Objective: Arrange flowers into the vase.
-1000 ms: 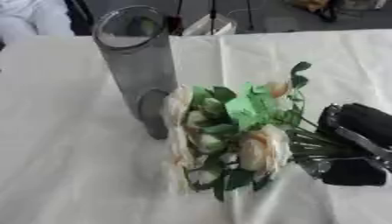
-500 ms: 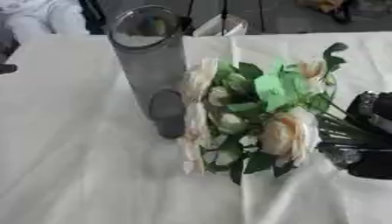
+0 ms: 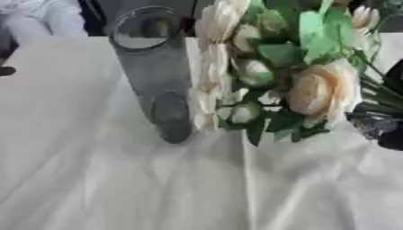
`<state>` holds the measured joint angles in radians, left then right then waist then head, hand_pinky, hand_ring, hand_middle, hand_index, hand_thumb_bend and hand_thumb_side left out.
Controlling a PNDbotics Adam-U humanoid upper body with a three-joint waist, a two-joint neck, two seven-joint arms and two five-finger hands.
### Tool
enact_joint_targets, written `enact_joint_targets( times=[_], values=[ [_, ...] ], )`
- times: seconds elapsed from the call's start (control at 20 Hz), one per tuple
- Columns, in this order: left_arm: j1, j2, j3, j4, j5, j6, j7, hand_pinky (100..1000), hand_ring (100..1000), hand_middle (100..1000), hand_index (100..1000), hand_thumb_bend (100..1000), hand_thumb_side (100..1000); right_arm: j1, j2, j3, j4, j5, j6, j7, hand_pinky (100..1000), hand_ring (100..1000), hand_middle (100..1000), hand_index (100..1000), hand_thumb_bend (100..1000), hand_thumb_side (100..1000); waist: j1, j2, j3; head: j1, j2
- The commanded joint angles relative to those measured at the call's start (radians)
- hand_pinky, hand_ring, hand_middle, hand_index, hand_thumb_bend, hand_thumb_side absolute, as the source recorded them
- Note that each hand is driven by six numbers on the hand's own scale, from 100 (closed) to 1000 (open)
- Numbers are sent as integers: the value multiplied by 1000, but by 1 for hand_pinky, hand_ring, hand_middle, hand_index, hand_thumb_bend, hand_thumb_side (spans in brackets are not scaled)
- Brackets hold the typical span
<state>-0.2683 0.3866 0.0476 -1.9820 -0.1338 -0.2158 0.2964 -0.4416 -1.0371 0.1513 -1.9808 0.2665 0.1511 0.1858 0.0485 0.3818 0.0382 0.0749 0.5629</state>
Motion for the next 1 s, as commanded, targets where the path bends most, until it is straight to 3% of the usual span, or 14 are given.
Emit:
enact_joint_targets(
  times=[0.05,0.3,0.35,0.4,0.75,1.0],
  values=[
    [-8,28,11,-18,-3,-1,2,704,830,786,873,100,1000,-36,-25,-34,-19,-59,35,-19,100,100,100,100,100,719,-11,-37,-1,-13,-10],
    [-9,32,10,-18,-1,-1,1,704,830,787,873,100,1000,-123,-2,-38,-19,-137,88,-49,100,100,100,100,100,730,-15,-50,-2,-24,-7],
    [-9,32,9,-18,0,0,1,703,830,787,874,100,1000,-147,9,-37,-19,-148,103,-56,100,100,100,100,100,857,-16,-54,-2,-25,-6],
    [-11,31,8,-18,0,0,0,704,830,787,873,100,1000,-172,22,-35,-19,-159,117,-65,100,100,100,100,100,725,-17,-58,-1,-25,-4],
    [-24,18,8,-18,-26,5,9,705,830,787,873,100,1000,-365,147,-21,-19,-219,229,-140,100,100,100,100,100,700,-20,-82,13,-27,10],
    [-27,14,1,-18,-29,7,7,704,825,787,873,100,1000,-487,234,0,16,-202,269,-186,100,100,100,100,100,689,-23,-90,23,-37,15]
  ],
)
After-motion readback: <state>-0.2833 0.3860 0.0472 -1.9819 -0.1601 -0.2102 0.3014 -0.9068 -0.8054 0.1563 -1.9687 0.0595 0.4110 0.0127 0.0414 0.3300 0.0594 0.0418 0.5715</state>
